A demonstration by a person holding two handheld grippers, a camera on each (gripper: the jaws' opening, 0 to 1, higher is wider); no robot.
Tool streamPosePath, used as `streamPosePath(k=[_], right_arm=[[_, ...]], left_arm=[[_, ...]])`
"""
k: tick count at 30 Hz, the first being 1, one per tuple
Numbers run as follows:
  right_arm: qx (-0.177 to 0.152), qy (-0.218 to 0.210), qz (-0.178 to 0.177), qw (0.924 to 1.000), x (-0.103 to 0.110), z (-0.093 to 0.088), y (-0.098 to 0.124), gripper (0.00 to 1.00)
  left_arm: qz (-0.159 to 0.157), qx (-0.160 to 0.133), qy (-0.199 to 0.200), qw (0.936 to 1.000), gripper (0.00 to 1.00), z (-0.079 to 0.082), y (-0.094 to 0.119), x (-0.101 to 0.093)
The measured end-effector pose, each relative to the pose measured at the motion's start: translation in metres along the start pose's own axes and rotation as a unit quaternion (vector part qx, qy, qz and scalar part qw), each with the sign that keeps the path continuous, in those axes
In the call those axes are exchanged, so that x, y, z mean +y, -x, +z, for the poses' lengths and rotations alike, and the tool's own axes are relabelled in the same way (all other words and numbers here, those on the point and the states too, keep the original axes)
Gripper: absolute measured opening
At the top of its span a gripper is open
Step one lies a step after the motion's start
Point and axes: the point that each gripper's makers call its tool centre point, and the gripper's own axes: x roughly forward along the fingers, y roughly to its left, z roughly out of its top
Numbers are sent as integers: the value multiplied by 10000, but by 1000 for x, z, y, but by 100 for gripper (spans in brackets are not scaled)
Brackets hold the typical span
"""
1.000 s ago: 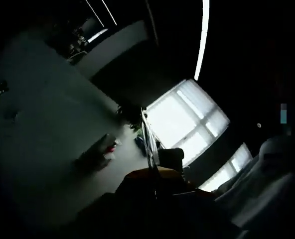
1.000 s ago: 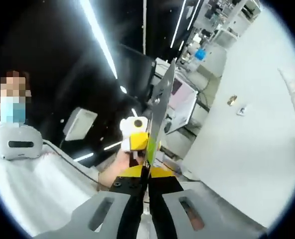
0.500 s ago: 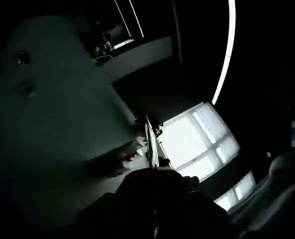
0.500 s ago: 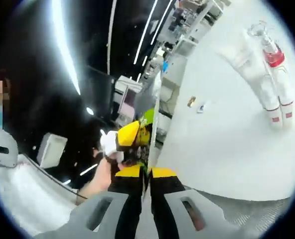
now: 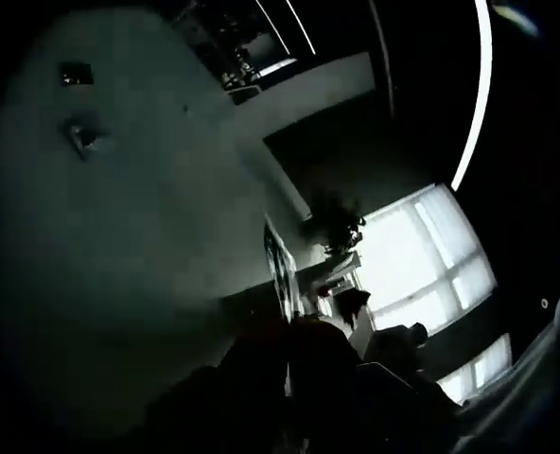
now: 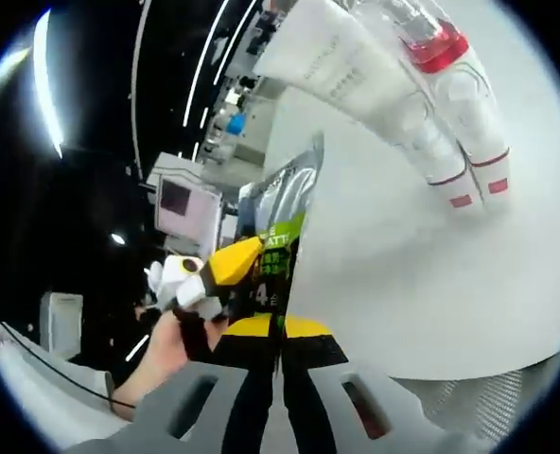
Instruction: Arrange the skincare products in the storage area until every visible bottle or jar stands upright without overlapping.
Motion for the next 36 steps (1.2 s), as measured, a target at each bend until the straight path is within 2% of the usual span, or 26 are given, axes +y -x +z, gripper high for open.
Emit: streamPosePath(k=[1, 6, 10, 16, 18, 20, 22, 23, 25, 26, 27, 29, 30, 31, 32, 33, 35, 36], right_arm=[[-14, -55, -139, 9999, -12, 2, -4, 3], [8, 82, -516, 9986, -38, 7, -8, 5], [159, 414, -848, 9954, -58, 7, -8, 7], [292, 750, -1163, 9899, -72, 5, -7, 10], [417, 1140, -1331, 9836, -78, 4, -6, 11], [751, 1908, -1432, 9682, -83, 1, -4, 11], [1158, 2585, -1687, 9441, -88, -6, 1, 14], [1346, 2972, -1804, 9279, -92, -8, 4, 14], [1577, 3543, -1914, 9016, -94, -12, 8, 16], [1697, 3899, -1996, 8828, -93, -13, 12, 17], [1769, 4071, -2033, 8727, -92, -16, 15, 18], [1817, 4535, -2134, 8460, -89, -14, 19, 21], [1762, 4897, -2116, 8273, -83, -11, 18, 24], [1683, 5080, -2062, 8192, -77, -10, 17, 26], [1515, 5207, -2058, 8146, -70, -6, 14, 26], [1390, 5262, -2042, 8137, -67, -2, 11, 26], [1203, 5199, -2014, 8214, -64, 3, 1, 26], [1153, 5232, -2045, 8192, -64, 6, -4, 26]], left_arm=[[103, 13, 45, 9999, 1, -2, -7, 11], [343, 160, 235, 9990, 1, -8, -24, 38], [476, 289, 213, 9982, 1, -12, -36, 52], [577, 357, 311, 9972, 1, -17, -48, 64], [603, 360, 322, 9970, 1, -16, -51, 67], [631, 351, 313, 9969, 1, -14, -53, 72], [641, 343, 300, 9969, 1, -14, -54, 75], [635, 315, 350, 9969, 1, -14, -55, 76], [633, 224, 382, 9970, 1, -11, -55, 81], [662, 147, 379, 9970, 1, -10, -56, 83], [674, 111, 406, 9968, 1, -10, -56, 84], [672, 60, 449, 9967, 1, -9, -57, 87], [665, 39, 462, 9967, 1, -10, -57, 87], [655, 30, 466, 9968, 1, -10, -58, 86], [648, 19, 470, 9968, 1, -10, -59, 87], [654, 2, 473, 9967, 1, -10, -60, 87], [646, -7, 488, 9967, 1, -11, -62, 87], [646, -5, 484, 9967, 1, -12, -63, 87]])
